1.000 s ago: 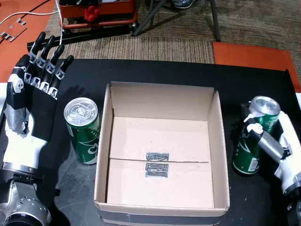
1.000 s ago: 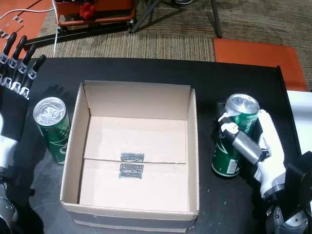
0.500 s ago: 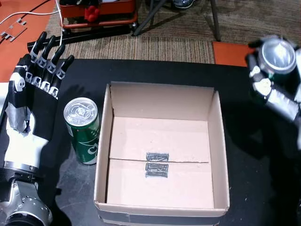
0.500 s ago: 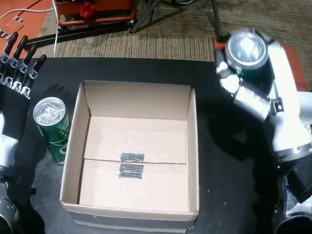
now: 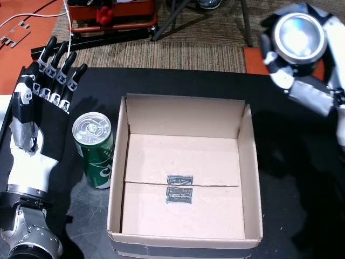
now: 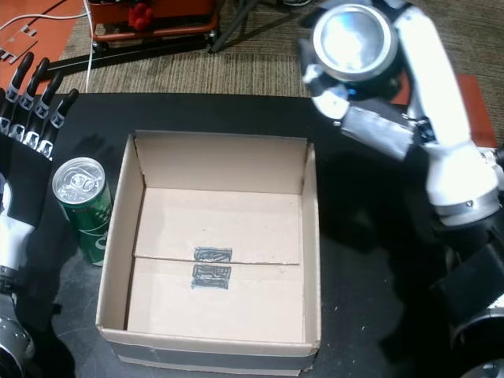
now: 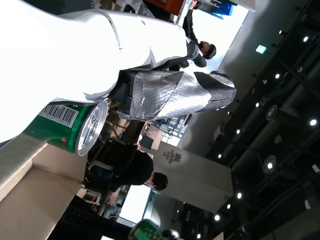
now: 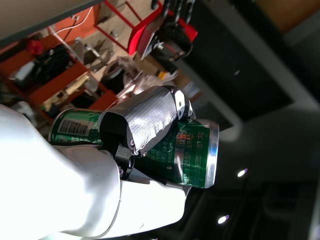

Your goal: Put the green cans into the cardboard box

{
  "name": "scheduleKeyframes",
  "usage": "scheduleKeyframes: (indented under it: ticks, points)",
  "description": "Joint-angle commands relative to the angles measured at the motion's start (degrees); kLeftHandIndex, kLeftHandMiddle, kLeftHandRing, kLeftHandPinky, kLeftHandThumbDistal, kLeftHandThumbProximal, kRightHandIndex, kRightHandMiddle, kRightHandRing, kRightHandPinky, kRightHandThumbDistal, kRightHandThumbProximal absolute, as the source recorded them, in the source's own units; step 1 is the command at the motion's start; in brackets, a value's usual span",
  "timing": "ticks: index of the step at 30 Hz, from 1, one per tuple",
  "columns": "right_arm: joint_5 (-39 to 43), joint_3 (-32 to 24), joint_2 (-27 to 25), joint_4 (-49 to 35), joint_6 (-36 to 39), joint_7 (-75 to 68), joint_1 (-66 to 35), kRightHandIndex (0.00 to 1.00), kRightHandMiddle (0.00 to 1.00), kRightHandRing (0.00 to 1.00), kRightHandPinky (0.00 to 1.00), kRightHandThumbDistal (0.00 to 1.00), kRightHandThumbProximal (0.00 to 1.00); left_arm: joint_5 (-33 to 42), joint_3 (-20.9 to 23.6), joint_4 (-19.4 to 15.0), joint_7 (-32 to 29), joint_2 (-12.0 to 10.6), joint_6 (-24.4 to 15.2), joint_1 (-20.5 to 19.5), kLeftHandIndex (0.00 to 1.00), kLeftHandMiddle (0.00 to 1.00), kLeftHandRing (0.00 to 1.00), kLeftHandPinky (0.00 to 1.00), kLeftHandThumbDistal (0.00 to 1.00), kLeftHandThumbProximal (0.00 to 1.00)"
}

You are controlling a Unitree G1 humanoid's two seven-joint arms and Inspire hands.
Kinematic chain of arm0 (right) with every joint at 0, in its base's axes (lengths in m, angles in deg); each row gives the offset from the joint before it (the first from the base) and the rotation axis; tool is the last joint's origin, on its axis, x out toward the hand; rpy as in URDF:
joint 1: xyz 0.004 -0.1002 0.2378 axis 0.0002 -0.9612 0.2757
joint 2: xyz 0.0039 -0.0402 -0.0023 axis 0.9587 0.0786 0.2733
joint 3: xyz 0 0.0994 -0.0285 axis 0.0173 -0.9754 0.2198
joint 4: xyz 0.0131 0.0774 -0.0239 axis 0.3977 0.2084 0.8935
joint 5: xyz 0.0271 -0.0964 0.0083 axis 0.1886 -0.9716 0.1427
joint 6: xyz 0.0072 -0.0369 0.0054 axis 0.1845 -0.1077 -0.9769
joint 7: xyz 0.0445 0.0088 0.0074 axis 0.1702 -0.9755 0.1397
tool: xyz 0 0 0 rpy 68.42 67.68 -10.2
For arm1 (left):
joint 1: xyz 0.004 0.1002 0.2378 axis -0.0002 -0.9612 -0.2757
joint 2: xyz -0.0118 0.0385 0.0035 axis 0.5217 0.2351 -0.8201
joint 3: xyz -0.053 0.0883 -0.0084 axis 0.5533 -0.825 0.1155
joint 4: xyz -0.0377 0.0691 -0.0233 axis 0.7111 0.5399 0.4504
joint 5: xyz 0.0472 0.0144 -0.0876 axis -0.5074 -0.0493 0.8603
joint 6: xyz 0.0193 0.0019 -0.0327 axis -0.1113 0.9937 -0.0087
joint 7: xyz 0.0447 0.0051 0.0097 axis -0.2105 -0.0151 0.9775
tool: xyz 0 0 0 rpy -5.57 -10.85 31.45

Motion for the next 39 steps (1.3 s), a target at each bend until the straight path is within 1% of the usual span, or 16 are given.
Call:
scheduleKeyframes:
  ticks: [1,3,4,6,10,11,15,19,20,22,25,26,29,34,39]
  points:
    - [-0.7,2.1,0.9,-0.2,0.1,0.1,1.2,0.24,0.27,0.38,0.44,0.00,0.00,0.0,-0.1,-0.3,-0.1,-0.2,-0.4,0.3,0.93,1.00,1.00,0.98,0.38,1.00]
    - [-0.8,3.9,1.4,-0.1,-0.6,0.6,1.7,0.24,0.28,0.39,0.43,0.00,0.00,0.2,0.0,-0.3,-0.2,-0.2,-0.3,0.4,0.93,0.99,1.00,0.98,0.38,1.00]
    - [-1.0,4.8,1.8,0.1,-0.8,0.7,1.9,0.25,0.28,0.39,0.43,0.00,0.00,0.3,0.1,-0.3,-0.3,-0.2,-0.2,0.4,0.93,0.99,1.00,0.97,0.39,1.00]
    - [-1.5,6.4,2.5,0.8,-1.3,0.8,2.4,0.24,0.27,0.37,0.42,0.01,0.00,0.2,0.1,-0.3,0.2,-0.3,-0.5,0.4,0.92,0.98,1.00,0.97,0.42,1.00]
    - [-1.8,9.2,3.6,2.3,-2.4,1.5,2.7,0.26,0.28,0.38,0.43,0.00,0.00,0.1,0.0,-0.4,0.0,-0.3,-1.1,0.3,0.92,0.98,1.00,0.97,0.43,1.00]
    - [-1.7,9.8,3.9,3.0,-2.5,1.9,2.7,0.27,0.28,0.38,0.43,0.00,0.00,0.0,0.0,-0.4,-0.1,-0.2,-1.4,0.2,0.92,0.98,1.00,0.98,0.42,1.00]
    - [-1.4,11.4,4.5,4.6,-2.7,2.7,2.6,0.25,0.27,0.37,0.44,0.00,0.00,0.3,0.2,-0.4,-0.1,-0.3,-1.2,0.3,0.92,0.98,1.00,0.97,0.43,1.00]
    - [-2.2,12.6,4.3,5.5,-3.9,2.7,2.3,0.20,0.24,0.37,0.44,0.02,0.00,0.1,0.1,-0.5,0.0,-0.3,-1.6,0.2,0.92,0.98,1.00,0.97,0.43,1.00]
    - [-2.2,12.9,4.2,5.9,-4.3,3.0,2.3,0.21,0.25,0.37,0.44,0.02,0.00,0.2,0.1,-0.5,-0.1,-0.2,-1.5,0.3,0.92,0.98,1.00,0.97,0.43,1.00]
    - [-2.4,13.7,3.8,6.3,-5.9,4.3,2.3,0.27,0.29,0.38,0.45,0.00,0.00,0.2,0.1,-0.5,-0.1,-0.2,-1.4,0.3,0.92,0.98,1.00,0.97,0.43,1.00]
    - [-2.7,15.5,2.1,6.2,-11.1,8.8,2.6,0.36,0.34,0.41,0.47,0.00,0.00,0.3,0.2,-0.4,-0.3,-0.2,-1.5,0.3,0.92,0.98,1.00,0.97,0.42,1.00]
    - [-2.9,16.2,1.4,6.1,-13.1,10.7,2.9,0.37,0.34,0.40,0.48,0.00,0.00,0.3,0.2,-0.4,-0.4,-0.3,-1.5,0.3,0.93,0.99,1.00,0.97,0.41,1.00]
    - [-4.4,17.9,-0.3,6.5,-16.7,14.0,3.8,0.33,0.31,0.36,0.46,0.00,0.00,0.1,0.1,-0.4,-0.5,-0.3,-1.7,0.4,0.93,0.99,1.00,0.97,0.41,1.00]
    - [-7.2,20.3,-1.3,8.7,-21.4,16.1,5.1,0.42,0.36,0.38,0.46,0.00,0.00,0.2,0.1,-0.3,-0.6,-0.3,-1.7,0.5,0.93,0.99,1.00,0.97,0.43,1.00]
    - [-8.8,21.6,-1.0,11.5,-22.6,16.3,6.0,0.43,0.36,0.38,0.46,0.00,0.00,0.3,0.2,-0.3,-0.5,-0.5,-1.6,0.6,0.92,0.98,1.00,0.97,0.43,1.00]
